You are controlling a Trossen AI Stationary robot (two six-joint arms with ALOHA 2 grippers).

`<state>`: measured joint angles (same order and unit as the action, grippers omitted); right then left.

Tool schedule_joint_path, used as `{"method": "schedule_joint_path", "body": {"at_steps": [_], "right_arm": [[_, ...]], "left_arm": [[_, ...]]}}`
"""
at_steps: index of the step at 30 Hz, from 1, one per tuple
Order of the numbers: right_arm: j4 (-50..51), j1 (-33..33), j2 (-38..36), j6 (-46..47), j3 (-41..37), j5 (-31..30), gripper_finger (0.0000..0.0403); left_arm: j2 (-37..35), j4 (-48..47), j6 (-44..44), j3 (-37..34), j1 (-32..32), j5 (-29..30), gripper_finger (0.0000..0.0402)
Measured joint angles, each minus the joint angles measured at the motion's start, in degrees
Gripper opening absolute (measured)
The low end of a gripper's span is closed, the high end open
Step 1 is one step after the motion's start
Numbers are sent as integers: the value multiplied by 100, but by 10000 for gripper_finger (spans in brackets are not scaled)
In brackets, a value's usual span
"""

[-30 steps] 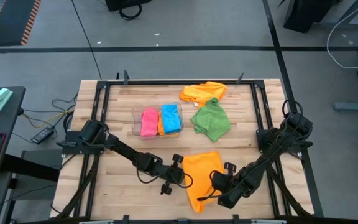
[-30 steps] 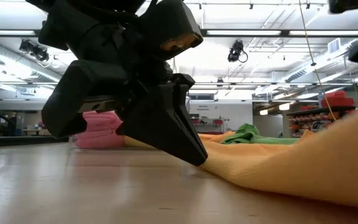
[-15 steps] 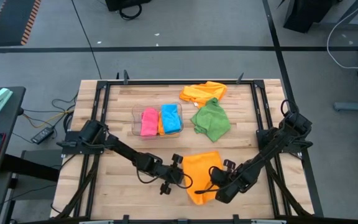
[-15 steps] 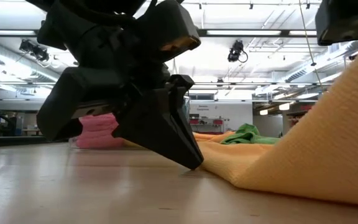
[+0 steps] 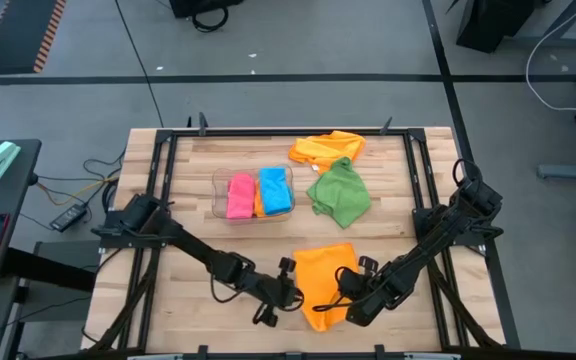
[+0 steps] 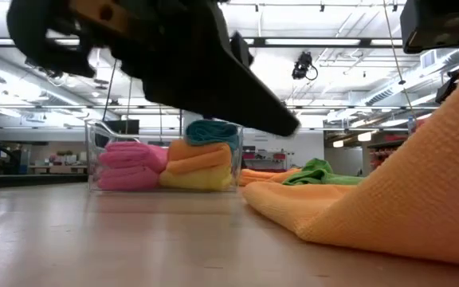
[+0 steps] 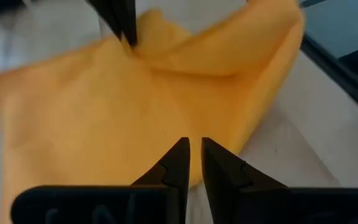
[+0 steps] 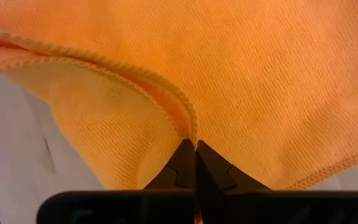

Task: Fold microfiber towels
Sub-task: Fold the bottom orange microfiber cloth

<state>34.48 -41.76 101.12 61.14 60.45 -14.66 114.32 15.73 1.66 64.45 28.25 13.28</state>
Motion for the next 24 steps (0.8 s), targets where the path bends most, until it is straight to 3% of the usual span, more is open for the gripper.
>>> {"method": "schedule_joint_path", "body": {"at_steps": [10,24], "right_arm": [[-7,4,-4,33,0,-2,2],[13,178,-4,-447,0,17,3]], "left_arm": [[874,945,-259,-11,209,-42,45],[945,943,-187,0,273,-42,39]]}}
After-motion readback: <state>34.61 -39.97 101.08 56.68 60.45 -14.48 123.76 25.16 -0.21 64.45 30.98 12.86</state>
